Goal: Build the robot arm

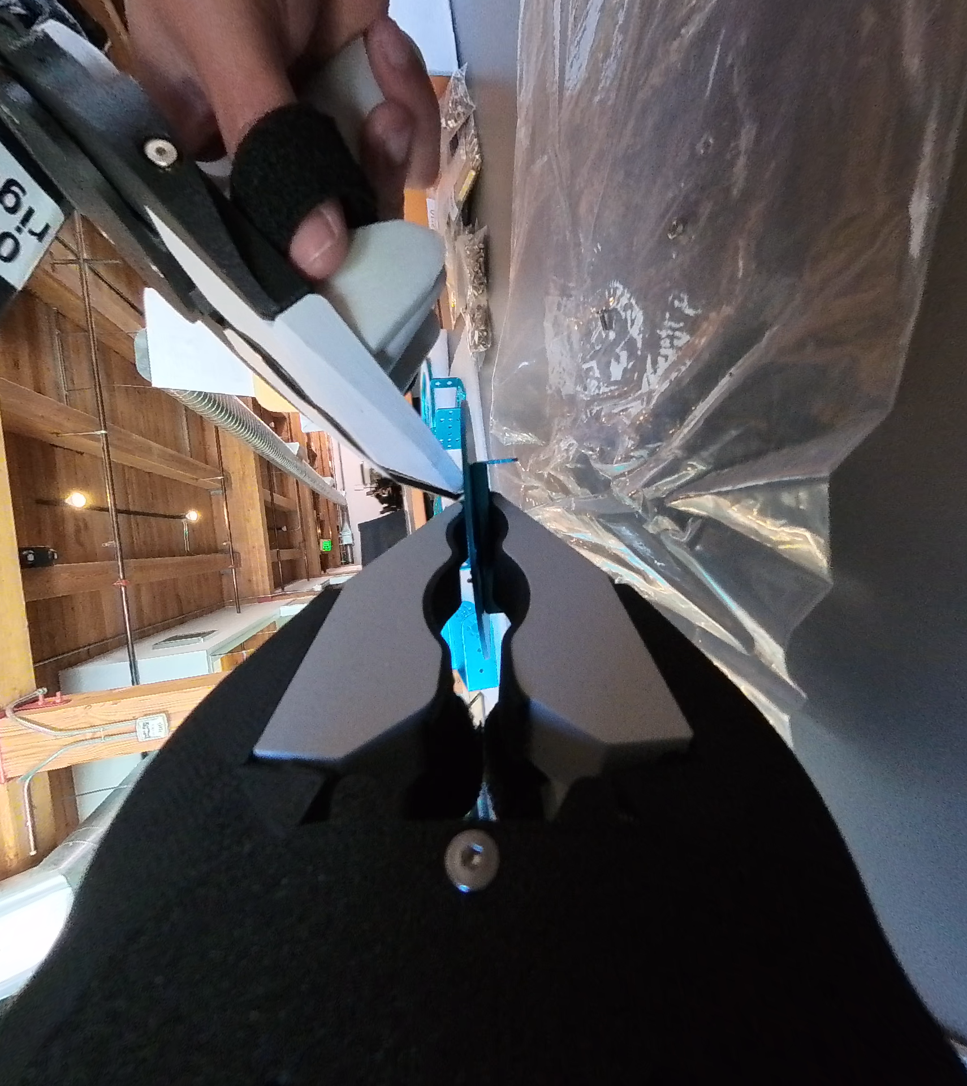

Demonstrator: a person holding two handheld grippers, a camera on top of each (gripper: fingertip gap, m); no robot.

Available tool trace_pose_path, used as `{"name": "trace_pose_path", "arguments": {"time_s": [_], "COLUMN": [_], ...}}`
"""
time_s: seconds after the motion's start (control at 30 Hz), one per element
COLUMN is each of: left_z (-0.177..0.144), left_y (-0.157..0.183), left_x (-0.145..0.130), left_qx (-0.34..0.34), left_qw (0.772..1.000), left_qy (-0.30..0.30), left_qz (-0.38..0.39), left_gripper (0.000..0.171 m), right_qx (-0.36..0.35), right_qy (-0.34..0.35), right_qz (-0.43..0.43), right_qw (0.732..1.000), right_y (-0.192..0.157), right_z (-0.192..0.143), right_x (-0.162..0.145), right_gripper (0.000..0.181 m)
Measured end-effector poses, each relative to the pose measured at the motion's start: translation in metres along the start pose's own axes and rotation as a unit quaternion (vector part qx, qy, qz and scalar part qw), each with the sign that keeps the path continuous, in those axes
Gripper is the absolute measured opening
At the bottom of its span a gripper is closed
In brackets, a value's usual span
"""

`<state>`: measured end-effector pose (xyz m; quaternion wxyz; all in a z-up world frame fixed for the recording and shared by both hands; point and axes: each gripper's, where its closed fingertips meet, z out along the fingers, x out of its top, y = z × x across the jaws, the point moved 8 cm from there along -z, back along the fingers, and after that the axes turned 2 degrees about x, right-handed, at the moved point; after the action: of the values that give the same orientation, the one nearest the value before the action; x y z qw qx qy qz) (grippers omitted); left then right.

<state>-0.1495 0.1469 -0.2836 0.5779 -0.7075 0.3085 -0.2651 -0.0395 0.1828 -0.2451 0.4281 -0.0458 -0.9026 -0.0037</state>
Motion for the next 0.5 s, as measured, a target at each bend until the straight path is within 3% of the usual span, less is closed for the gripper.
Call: {"name": "trace_pose_path", "arguments": {"time_s": [0.2, 0.3, 0.4, 0.5], "left_z": [-0.001, -0.002, -0.001, 0.000], "left_y": [-0.001, 0.003, 0.007, -0.004], "left_x": [-0.001, -0.001, -0.011, -0.026], "left_qx": [0.003, -0.009, -0.023, 0.030], "left_qw": [1.000, 1.000, 0.998, 0.995], "left_qy": [-0.001, 0.007, -0.006, -0.042], "left_qz": [0.004, 0.027, 0.054, 0.081], "left_gripper": [0.001, 0.001, 0.001, 0.001], "right_qx": [-0.042, -0.081, -0.051, -0.067], "right_qy": [0.009, -0.012, -0.078, -0.108], "right_qz": [-0.009, 0.007, 0.038, -0.011], "right_qw": [0.999, 0.997, 0.995, 0.992], "right_y": [0.007, 0.022, 0.030, 0.028], "right_z": [-0.029, -0.043, -0.029, -0.012], "right_x": [0.006, -0.007, -0.034, -0.039], "right_gripper": [0.006, 0.007, 0.015, 0.010]}}
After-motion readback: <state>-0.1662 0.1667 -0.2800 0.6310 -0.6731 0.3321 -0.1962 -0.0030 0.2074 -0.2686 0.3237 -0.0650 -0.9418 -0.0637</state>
